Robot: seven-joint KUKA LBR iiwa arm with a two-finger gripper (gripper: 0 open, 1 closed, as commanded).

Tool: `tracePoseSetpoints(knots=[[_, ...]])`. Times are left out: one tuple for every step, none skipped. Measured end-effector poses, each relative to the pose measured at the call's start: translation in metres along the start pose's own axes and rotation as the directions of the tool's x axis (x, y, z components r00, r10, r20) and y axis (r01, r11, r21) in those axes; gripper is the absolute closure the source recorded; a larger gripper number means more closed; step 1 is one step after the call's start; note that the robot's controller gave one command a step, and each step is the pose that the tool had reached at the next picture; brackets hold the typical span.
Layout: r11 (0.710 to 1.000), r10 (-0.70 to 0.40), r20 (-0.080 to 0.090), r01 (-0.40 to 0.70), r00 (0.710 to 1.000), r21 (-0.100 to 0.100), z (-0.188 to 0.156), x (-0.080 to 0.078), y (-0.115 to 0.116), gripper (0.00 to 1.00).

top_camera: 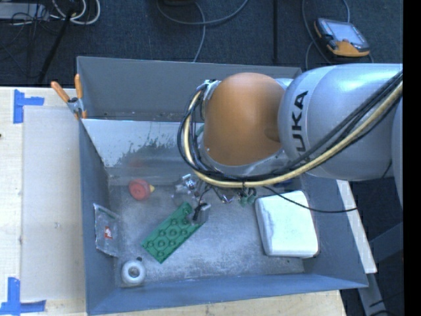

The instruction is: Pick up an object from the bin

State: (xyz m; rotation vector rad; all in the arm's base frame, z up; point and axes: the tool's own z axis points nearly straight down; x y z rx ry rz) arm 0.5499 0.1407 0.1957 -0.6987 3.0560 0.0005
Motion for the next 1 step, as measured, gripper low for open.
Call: tracePoseSetpoints(knots=[[0.936,-0.353,0.0,0.353,0.936,-0.001,-0.0656,0.0013,0.0011,1.0]])
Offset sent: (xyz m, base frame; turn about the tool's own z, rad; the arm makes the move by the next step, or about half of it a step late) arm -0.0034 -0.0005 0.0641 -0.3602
